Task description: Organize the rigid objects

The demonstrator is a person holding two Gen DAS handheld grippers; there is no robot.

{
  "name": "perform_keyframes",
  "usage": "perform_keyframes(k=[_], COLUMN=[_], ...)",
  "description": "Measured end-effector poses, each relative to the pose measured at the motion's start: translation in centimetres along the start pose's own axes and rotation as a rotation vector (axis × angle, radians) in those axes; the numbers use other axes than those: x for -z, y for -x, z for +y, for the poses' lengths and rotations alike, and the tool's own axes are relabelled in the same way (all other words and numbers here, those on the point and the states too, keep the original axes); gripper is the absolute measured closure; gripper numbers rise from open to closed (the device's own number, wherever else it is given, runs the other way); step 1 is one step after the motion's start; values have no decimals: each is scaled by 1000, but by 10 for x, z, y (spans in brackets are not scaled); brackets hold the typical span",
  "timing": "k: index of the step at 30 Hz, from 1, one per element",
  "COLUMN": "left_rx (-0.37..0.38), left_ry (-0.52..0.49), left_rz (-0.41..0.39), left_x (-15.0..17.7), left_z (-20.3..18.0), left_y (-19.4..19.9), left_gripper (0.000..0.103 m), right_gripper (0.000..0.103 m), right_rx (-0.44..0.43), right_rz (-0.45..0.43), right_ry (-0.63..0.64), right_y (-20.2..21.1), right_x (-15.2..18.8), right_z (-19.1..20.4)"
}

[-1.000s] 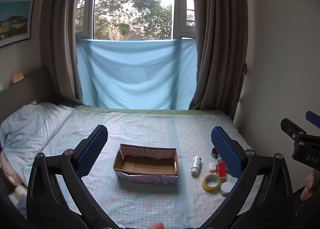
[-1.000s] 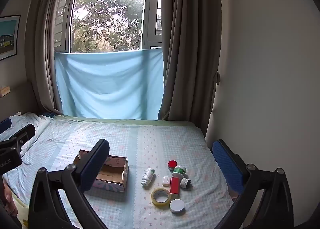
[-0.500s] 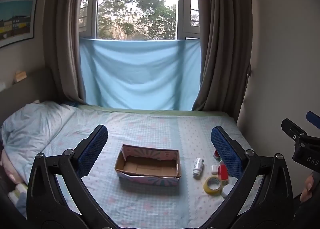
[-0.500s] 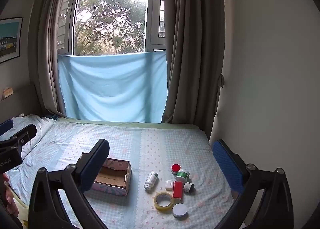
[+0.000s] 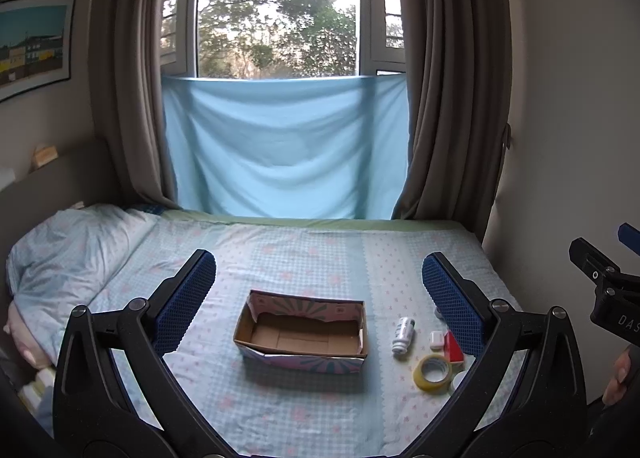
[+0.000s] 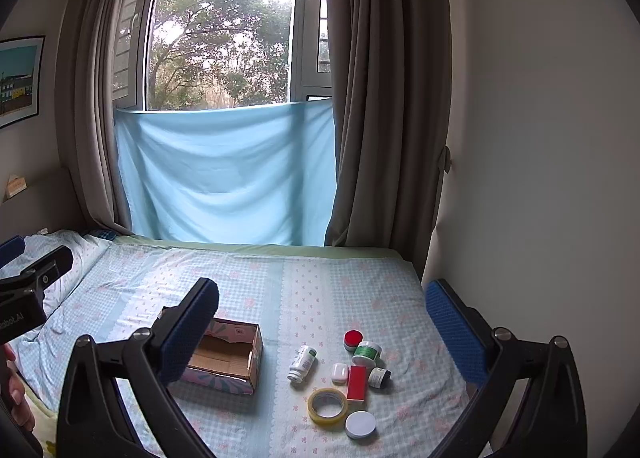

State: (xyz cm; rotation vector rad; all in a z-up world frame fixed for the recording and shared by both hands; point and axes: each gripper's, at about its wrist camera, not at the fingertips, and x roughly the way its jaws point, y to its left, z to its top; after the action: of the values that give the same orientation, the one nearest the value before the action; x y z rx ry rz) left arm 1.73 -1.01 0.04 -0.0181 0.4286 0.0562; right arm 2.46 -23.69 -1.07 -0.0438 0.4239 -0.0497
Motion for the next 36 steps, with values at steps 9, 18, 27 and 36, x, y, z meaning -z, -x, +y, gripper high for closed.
perform_keyframes(k=[9,18,27,36], left_rx=[-8,-8,-14,-12], left_ry=[3,15,25,31], left_rz=[-7,-6,-2,-3], left_x=[-3,-2,0,-1], left_z=[-2,2,5,4], left_y=[-7,-11,-17,-21], left_gripper=[1,1,1,1], right_gripper=[0,0,0,0], right_rx=[3,-5,5,19], right_rz=[-13,-14,-16,-20], right_ry=[-1,-4,-8,-18], right_y=[-2,-5,-10,-11], right_x=[-1,-2,-3,-2], right_z=[0,-2,-3,-3])
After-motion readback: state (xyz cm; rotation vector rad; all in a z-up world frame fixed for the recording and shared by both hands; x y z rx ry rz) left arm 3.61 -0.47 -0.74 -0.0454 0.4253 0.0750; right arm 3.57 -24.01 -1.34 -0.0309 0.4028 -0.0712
